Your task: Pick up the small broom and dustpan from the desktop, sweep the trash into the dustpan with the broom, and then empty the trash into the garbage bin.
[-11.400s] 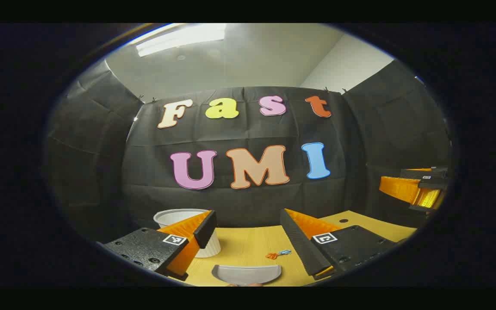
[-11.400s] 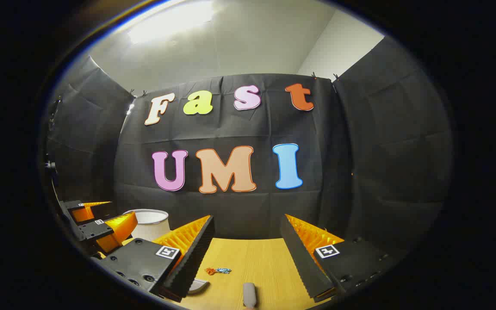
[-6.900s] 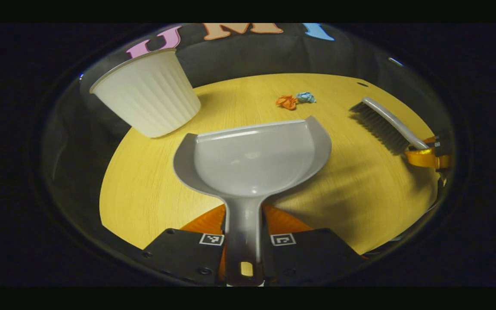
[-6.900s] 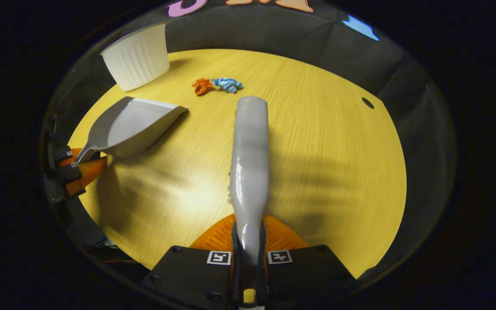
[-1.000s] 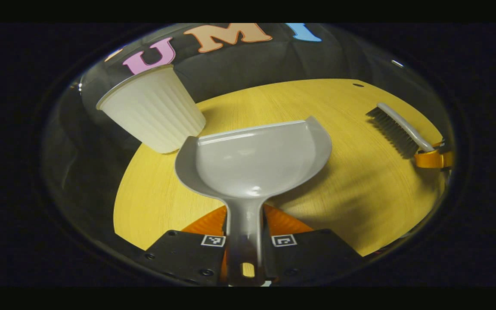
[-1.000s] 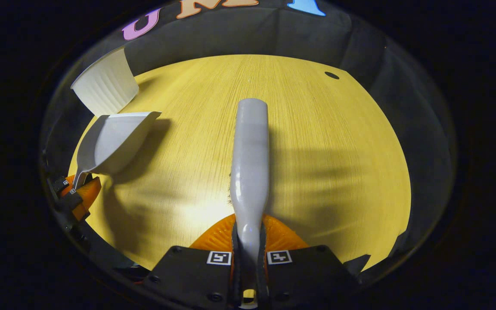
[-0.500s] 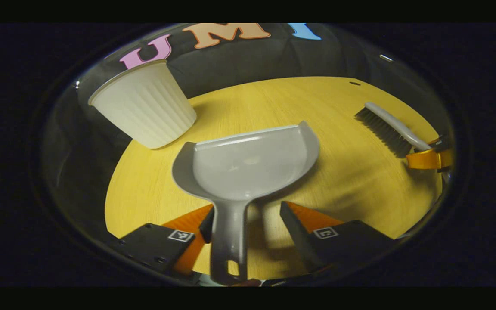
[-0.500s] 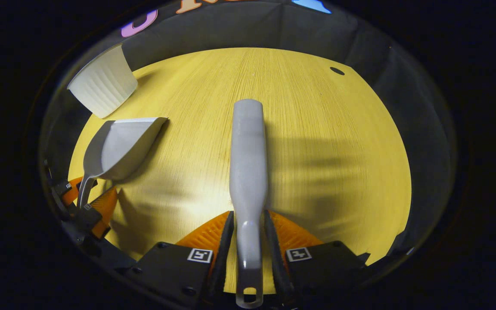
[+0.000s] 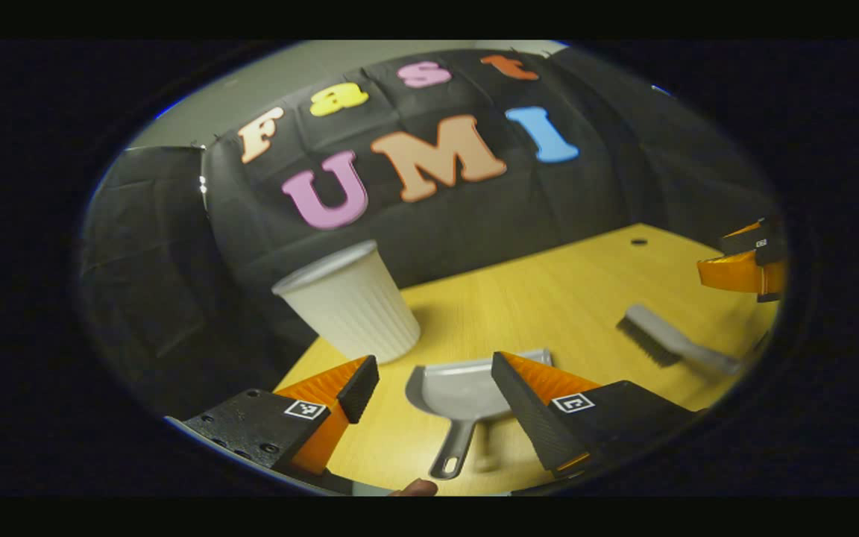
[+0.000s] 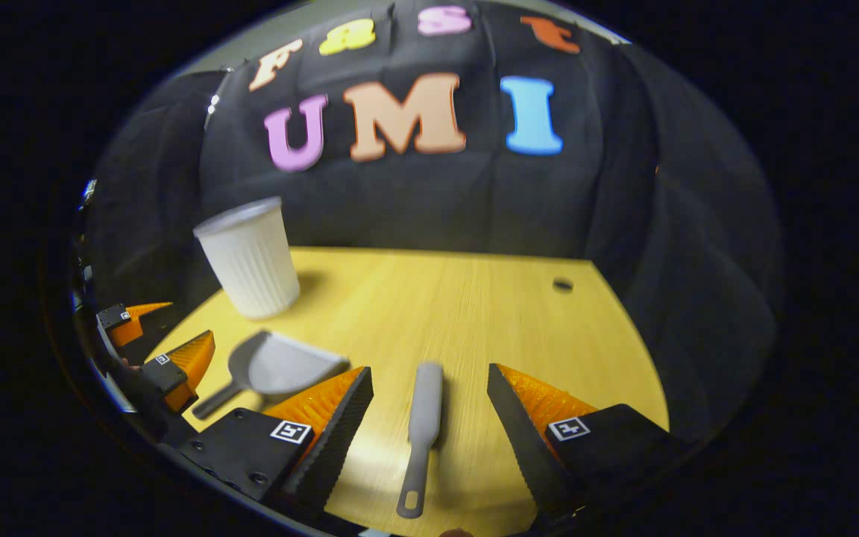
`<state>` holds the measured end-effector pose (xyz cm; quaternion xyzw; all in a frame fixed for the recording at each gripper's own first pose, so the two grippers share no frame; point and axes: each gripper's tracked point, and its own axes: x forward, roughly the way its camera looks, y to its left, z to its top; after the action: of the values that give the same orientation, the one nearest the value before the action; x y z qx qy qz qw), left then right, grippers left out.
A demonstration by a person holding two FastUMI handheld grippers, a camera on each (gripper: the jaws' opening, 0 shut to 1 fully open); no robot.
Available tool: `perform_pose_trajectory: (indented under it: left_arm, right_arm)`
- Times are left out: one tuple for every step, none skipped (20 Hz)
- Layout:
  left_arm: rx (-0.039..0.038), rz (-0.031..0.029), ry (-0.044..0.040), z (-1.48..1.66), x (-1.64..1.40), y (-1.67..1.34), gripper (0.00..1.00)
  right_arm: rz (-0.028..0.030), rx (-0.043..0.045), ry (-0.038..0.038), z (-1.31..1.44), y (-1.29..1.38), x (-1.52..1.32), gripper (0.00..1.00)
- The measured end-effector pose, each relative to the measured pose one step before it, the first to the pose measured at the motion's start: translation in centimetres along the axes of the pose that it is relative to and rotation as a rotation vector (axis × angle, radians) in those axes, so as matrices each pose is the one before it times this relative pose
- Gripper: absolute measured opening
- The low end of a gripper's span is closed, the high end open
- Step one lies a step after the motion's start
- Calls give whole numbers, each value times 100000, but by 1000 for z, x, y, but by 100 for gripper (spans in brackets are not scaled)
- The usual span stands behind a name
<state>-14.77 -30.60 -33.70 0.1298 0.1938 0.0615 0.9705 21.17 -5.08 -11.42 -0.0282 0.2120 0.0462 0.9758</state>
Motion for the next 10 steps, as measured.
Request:
perform_pose_trajectory:
  left_arm:
    - [-2256,1942,-5773,2559,-646,129,94]
    - [-3260,1167,-3780,2232,-1002,40,93]
    - [-4349,-917,-2287,1738,-607,-553,93]
    - [-4366,-2319,-2184,1433,-346,-964,93]
    - [-3715,-2336,-2352,1181,-288,-800,93]
    - [-2920,-1820,-2649,1482,-240,-400,93]
    - [-1532,-2214,-3492,1140,158,-460,93]
    - [-379,-2309,-3186,1064,55,-564,92]
    - [410,-1277,-733,666,74,-57,92]
    - [545,-1719,-1144,437,-176,94,93]
  right_arm:
    - [-395,-1414,-9631,2104,-655,-1611,99]
    - [-704,-1928,-8174,860,165,-1041,99]
    - [-530,-1432,-6768,1029,-27,-883,99]
    - [-356,-669,-4926,273,217,-365,99]
    - [-227,685,-3056,1006,29,-852,98]
    - [67,1443,-2873,573,150,-745,98]
    - [-552,981,-2527,708,3,-566,98]
    - [-2365,499,-3451,520,-82,-442,98]
    - [-1894,-56,-23,-158,-38,-283,98]
    - [-808,-97,-1069,-138,382,-372,98]
